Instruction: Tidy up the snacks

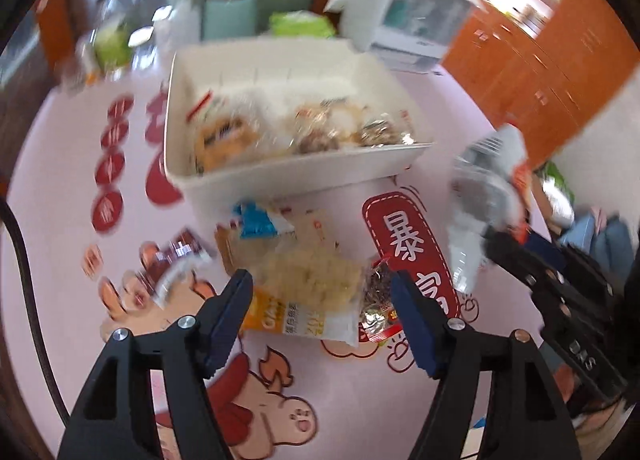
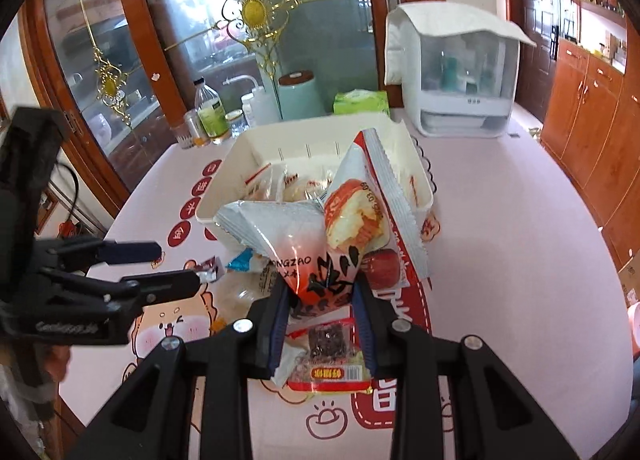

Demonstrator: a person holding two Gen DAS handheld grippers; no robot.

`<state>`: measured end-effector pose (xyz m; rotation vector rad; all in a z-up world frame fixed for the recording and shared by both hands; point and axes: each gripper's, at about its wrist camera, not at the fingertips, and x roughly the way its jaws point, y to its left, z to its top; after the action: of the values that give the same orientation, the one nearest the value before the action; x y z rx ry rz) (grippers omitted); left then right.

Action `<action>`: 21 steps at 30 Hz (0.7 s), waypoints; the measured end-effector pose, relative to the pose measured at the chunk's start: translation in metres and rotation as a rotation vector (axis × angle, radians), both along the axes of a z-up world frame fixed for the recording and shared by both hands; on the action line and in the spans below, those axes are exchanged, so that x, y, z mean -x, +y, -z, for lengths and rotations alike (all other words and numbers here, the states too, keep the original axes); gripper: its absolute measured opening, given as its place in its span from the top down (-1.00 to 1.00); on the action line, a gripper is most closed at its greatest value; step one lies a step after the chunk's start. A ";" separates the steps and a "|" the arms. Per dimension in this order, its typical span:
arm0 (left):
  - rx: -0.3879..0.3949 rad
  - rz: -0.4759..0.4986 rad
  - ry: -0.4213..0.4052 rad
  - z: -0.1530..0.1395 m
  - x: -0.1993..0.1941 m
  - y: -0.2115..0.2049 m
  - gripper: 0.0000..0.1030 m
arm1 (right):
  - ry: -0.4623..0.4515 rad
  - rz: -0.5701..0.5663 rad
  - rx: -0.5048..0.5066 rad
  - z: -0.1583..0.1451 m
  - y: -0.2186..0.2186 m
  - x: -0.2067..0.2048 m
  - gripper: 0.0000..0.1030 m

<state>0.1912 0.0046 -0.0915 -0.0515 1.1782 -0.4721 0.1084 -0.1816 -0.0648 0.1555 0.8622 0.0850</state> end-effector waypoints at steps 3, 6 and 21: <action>0.004 -0.051 0.039 0.019 -0.007 -0.001 -0.36 | 0.017 0.009 -0.003 0.006 -0.006 0.001 0.40; 0.002 -0.080 0.088 0.041 -0.014 -0.005 -0.36 | 0.027 0.020 -0.008 0.010 -0.012 0.002 0.40; 0.067 -0.327 0.284 0.113 -0.046 -0.028 -0.56 | 0.070 0.064 -0.009 0.029 -0.039 0.010 0.40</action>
<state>0.2372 -0.0238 -0.2046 -0.3737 1.4012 -0.2184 0.0988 -0.2206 -0.0941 0.1954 0.9263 0.0236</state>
